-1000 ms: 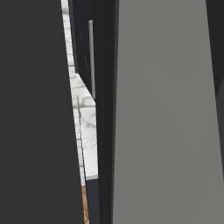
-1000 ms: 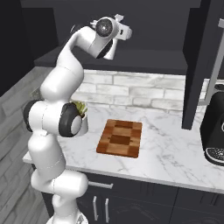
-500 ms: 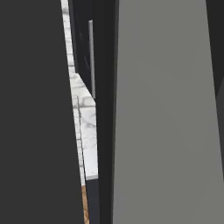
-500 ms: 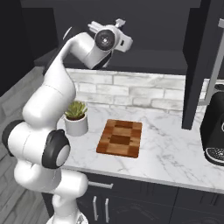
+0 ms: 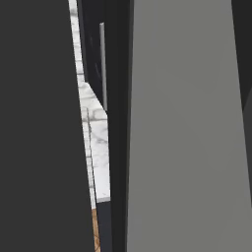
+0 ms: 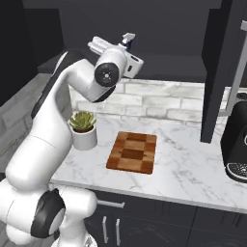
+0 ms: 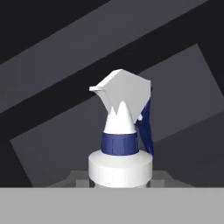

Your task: Grab the spray bottle from the cabinet, then place it next to the cutting board for sanitizing. Then grab the dish brush from the countertop next to the sink and place it next to the cutting board.

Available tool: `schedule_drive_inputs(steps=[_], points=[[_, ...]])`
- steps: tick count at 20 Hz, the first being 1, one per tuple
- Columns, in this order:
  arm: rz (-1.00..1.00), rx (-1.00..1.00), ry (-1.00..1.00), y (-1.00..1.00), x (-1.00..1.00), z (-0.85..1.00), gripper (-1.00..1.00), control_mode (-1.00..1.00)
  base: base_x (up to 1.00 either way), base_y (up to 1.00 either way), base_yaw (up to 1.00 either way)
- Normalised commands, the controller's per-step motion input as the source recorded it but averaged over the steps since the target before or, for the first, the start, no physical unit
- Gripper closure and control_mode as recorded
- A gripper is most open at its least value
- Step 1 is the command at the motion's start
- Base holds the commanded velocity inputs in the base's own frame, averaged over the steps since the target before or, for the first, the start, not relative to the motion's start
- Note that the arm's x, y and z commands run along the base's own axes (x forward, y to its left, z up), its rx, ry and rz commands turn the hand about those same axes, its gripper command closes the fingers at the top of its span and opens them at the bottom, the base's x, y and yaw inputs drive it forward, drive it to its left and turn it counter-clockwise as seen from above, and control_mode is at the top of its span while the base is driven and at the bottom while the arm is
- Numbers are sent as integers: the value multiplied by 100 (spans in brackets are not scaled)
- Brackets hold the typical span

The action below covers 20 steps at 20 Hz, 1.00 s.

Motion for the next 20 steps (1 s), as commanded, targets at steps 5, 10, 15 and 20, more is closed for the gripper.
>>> schedule_drive_inputs(steps=[5, 10, 15, 20], points=[[8, -21, 0, 0, -100, -44, 100, -100, 0, 0, 0], [27, -34, 0, 0, -98, -74, 100, -100, 0, 0, 0], [36, -29, -17, -10, -59, -62, 100, -100, 0, 0, 0], [44, -8, -15, -19, -8, -36, 100, -100, 0, 0, 0]])
